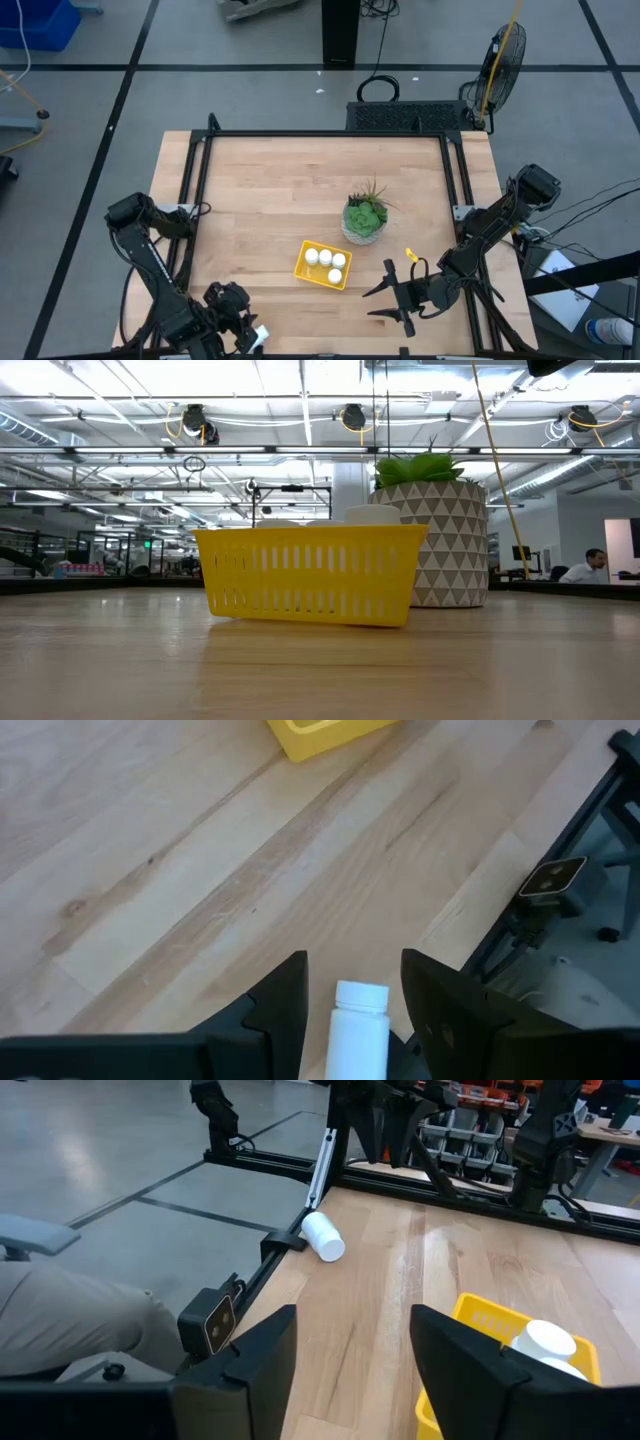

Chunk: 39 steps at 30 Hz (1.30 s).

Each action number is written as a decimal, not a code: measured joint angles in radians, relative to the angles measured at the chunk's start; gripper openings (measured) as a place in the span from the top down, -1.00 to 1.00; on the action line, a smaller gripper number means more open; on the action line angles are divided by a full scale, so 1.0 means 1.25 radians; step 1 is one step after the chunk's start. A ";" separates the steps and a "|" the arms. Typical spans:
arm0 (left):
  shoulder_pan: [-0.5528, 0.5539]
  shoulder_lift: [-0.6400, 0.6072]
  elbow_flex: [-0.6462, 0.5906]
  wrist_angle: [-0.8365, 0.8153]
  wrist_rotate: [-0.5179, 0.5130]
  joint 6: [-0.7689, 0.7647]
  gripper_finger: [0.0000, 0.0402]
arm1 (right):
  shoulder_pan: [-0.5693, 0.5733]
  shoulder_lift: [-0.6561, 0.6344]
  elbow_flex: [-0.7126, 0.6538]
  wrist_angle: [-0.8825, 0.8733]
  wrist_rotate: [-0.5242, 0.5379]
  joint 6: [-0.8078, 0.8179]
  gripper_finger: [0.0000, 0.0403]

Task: Pick and place pill bottles into a basket
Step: Put the white pill bottle into the yellow bin

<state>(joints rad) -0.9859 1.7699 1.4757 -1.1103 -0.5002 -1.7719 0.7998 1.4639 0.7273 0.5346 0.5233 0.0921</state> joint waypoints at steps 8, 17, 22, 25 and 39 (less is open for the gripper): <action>0.000 0.000 0.000 0.001 -0.019 0.031 0.18 | 0.000 0.000 0.000 0.000 0.000 0.000 0.07; 0.000 0.000 0.000 0.001 -0.103 0.069 0.18 | 0.000 0.000 0.000 0.000 0.000 0.000 0.05; 0.005 -0.001 0.000 0.004 -0.149 0.070 0.18 | 0.000 0.000 0.000 0.000 0.000 0.000 0.07; 0.012 -0.001 0.000 0.006 -0.161 0.067 0.18 | 0.000 0.001 0.000 0.000 0.000 0.000 0.06; 0.019 -0.001 0.000 0.010 -0.146 0.100 0.18 | 0.000 0.001 0.000 0.000 0.000 0.000 0.06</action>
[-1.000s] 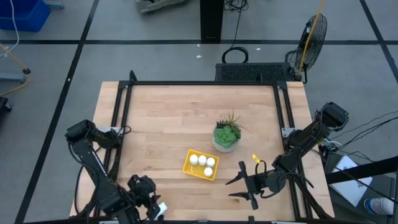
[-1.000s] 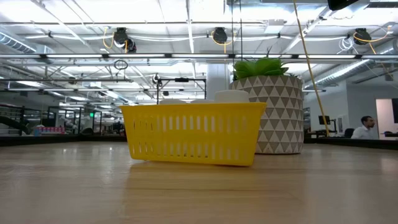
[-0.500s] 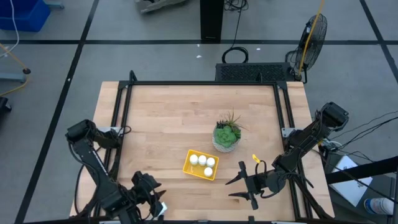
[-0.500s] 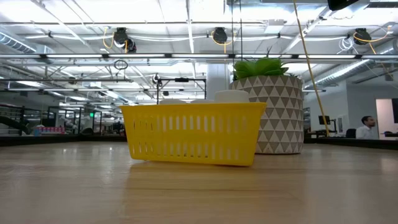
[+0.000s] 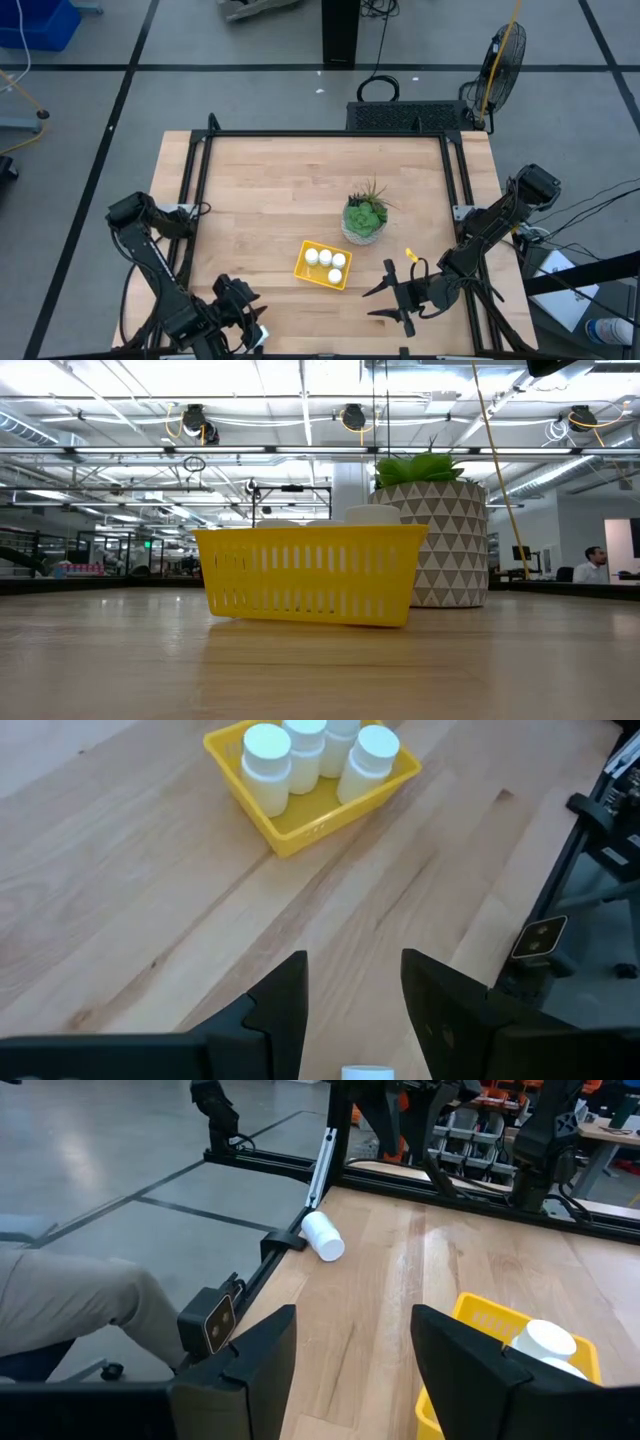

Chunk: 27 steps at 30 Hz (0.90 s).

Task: Pick and place pill bottles into a basket
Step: Put the white pill bottle into the yellow bin

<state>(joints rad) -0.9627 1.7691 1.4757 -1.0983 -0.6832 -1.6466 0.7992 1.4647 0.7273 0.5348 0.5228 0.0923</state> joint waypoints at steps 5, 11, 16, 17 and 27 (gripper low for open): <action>0.000 0.000 0.000 0.000 -0.003 0.002 0.18 | 0.000 0.000 0.000 0.000 0.000 -0.045 0.04; 0.000 0.000 0.000 0.000 -0.017 0.002 0.18 | -0.001 -0.001 -0.027 0.123 0.099 -0.042 0.05; 0.000 0.000 0.000 0.000 -0.019 0.002 0.18 | 0.007 0.000 -0.193 0.395 0.122 -0.037 0.07; 0.000 0.000 0.000 0.000 -0.019 0.002 0.18 | 0.010 0.000 -0.219 0.441 0.118 -0.035 0.06; 0.000 0.000 0.000 0.000 -0.017 0.000 0.18 | 0.022 0.000 -0.303 0.510 0.130 -0.043 0.06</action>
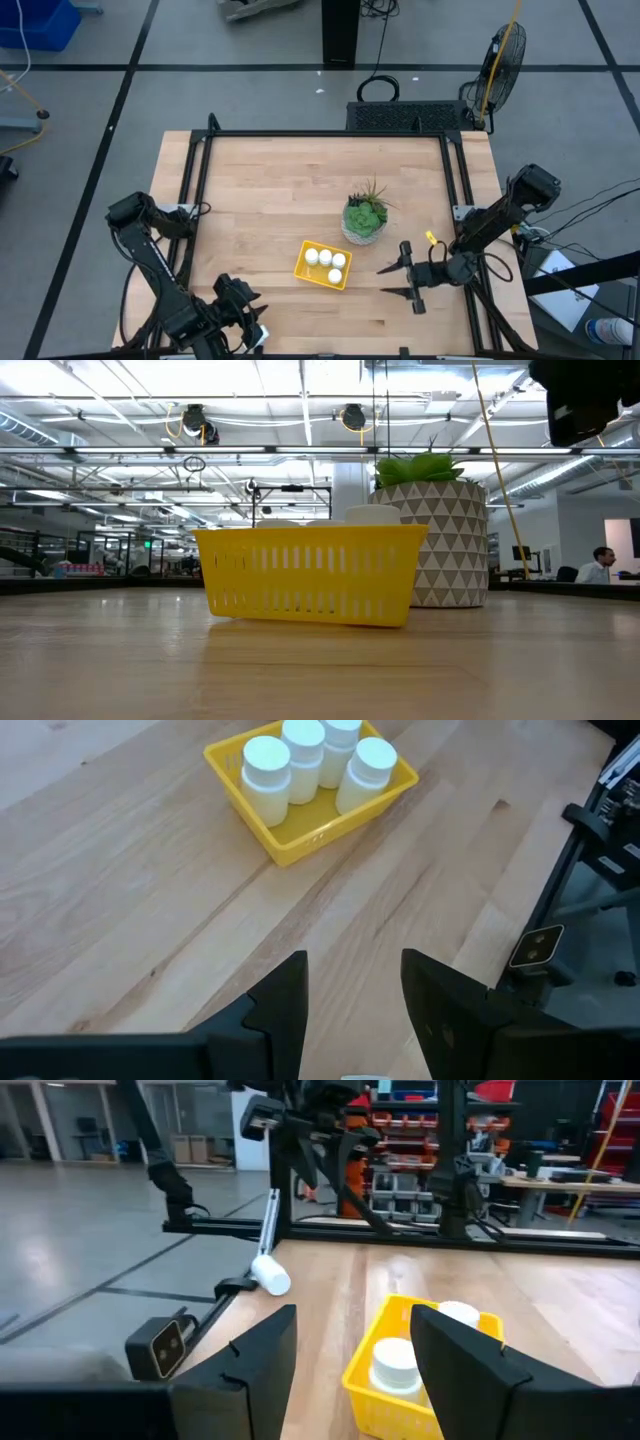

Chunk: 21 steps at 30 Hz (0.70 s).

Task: Pick and place pill bottles into a basket
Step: Put the white pill bottle into the yellow bin

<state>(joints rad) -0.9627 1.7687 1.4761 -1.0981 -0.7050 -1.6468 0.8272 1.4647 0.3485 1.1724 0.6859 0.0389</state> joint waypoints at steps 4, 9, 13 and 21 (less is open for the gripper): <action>0.000 0.000 0.000 0.000 0.000 0.000 0.18 | -0.001 0.000 -0.028 0.046 0.001 -0.011 0.06; 0.000 0.000 0.000 0.000 0.000 0.000 0.18 | 0.000 0.000 -0.081 0.133 -0.001 -0.019 0.04; 0.000 0.000 0.000 0.000 0.000 0.000 0.18 | 0.016 -0.056 -0.109 0.153 -0.002 -0.047 0.04; 0.000 0.000 0.000 0.000 0.004 0.011 0.18 | 0.080 -0.380 -0.088 -0.201 0.059 -0.058 0.04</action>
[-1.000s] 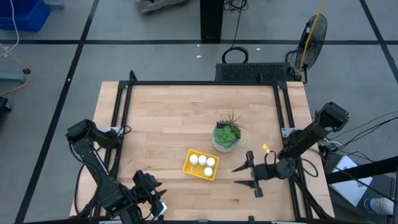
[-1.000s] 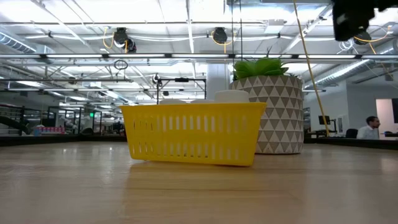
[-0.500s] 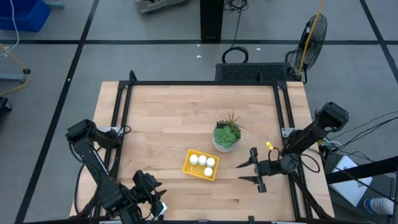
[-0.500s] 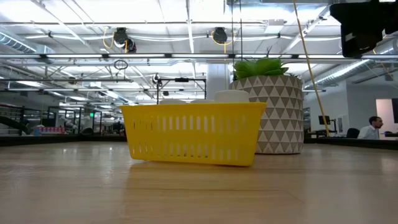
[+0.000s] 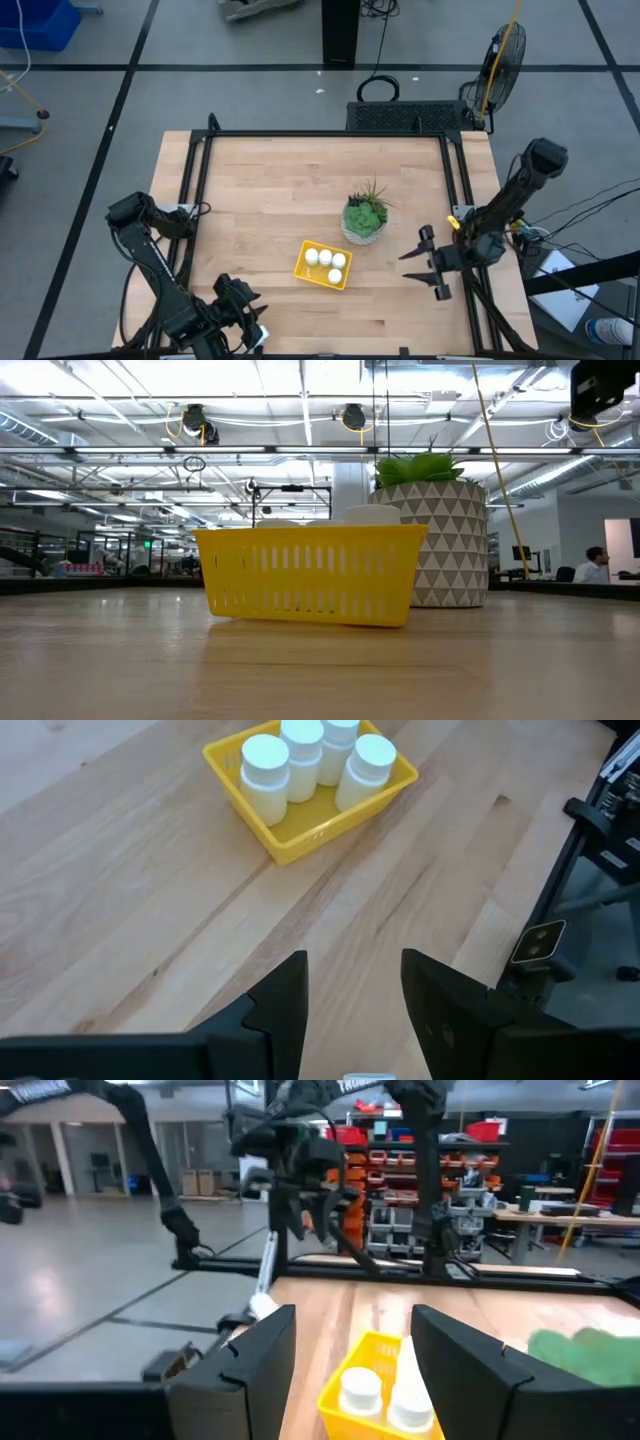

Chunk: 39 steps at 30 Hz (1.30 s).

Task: Pick and place pill bottles into a basket
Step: Put the white pill bottle into the yellow bin

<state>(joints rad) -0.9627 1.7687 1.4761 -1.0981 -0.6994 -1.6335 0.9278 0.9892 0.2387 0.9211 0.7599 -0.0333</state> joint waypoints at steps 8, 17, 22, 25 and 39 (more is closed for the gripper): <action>0.001 0.000 0.000 0.000 -0.007 0.007 0.18 | 0.007 -0.123 0.010 -0.149 0.007 -0.026 0.04; 0.001 0.000 0.000 0.000 -0.007 0.007 0.18 | 0.007 -0.257 0.010 -0.284 0.024 -0.032 0.04; 0.001 0.000 0.000 0.000 -0.007 0.006 0.18 | 0.007 -0.353 0.011 -0.367 0.028 -0.044 0.04; 0.001 0.000 0.000 0.000 -0.007 0.006 0.18 | 0.008 -0.402 0.011 -0.442 0.067 -0.024 0.04; 0.001 0.000 0.000 0.002 -0.008 0.005 0.18 | 0.008 -0.663 0.011 -0.638 0.111 -0.073 0.04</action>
<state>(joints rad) -0.9615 1.7687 1.4761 -1.0959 -0.7090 -1.6272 0.9375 0.1599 0.2527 0.1240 0.8990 -0.1242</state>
